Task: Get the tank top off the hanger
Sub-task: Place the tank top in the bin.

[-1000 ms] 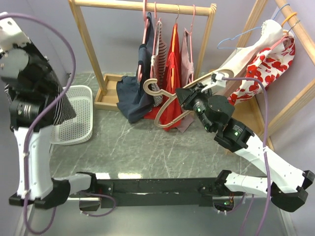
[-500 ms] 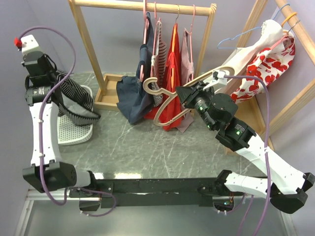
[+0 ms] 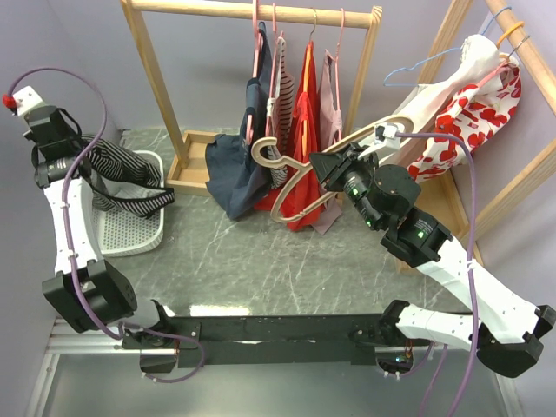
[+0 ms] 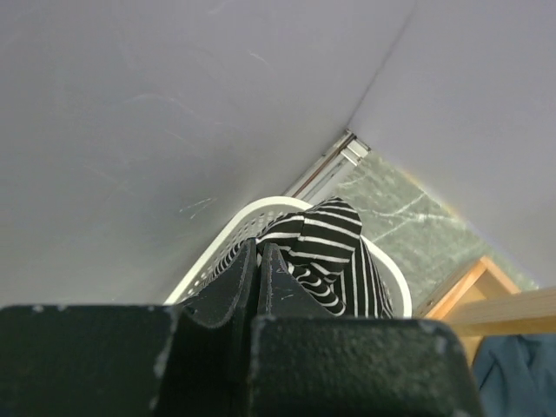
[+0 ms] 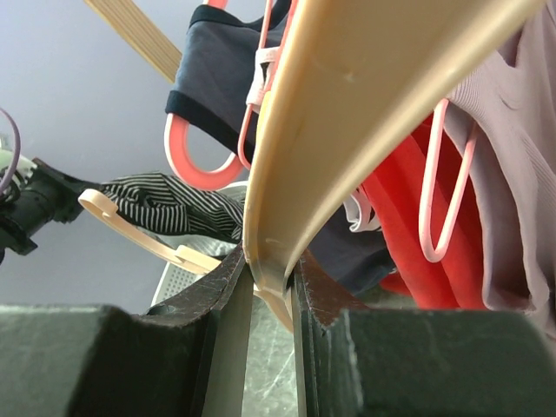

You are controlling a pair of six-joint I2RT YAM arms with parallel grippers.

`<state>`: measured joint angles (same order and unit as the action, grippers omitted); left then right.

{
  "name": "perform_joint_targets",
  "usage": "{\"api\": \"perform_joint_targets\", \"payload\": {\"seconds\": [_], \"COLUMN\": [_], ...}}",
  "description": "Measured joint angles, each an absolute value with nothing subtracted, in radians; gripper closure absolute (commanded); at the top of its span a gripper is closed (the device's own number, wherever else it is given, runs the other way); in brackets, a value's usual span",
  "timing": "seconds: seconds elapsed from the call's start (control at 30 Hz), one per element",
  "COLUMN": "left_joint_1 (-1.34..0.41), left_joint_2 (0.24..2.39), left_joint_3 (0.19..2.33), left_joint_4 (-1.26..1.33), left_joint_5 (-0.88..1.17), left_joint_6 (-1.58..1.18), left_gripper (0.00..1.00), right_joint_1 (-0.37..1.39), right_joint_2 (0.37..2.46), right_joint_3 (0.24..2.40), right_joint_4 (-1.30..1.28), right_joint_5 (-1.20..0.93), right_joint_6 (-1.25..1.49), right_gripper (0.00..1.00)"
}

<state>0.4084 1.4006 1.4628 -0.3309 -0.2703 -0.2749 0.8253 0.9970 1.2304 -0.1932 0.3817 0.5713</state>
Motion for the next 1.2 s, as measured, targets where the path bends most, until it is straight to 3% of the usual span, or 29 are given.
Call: {"api": "perform_joint_targets", "payload": {"seconds": [0.63, 0.83, 1.2], "left_joint_1": [0.467, 0.498, 0.488], "left_joint_2": [1.271, 1.309, 1.412], "left_joint_3": [1.443, 1.514, 1.459], "left_joint_4": [-0.316, -0.349, -0.348], "left_joint_5": [-0.334, -0.189, 0.250], "left_joint_6": [-0.364, -0.358, -0.383], "left_gripper": [0.99, 0.99, 0.99], "right_joint_1": [0.804, 0.794, 0.788], "right_joint_2": [1.010, 1.011, 1.018], "right_joint_3": [1.230, 1.230, 1.230], "right_joint_4": [-0.180, -0.171, -0.170], "right_joint_5": [0.352, 0.338, 0.327], "right_joint_6": [0.579, 0.586, 0.587], "right_gripper": [0.98, 0.98, 0.98]}}
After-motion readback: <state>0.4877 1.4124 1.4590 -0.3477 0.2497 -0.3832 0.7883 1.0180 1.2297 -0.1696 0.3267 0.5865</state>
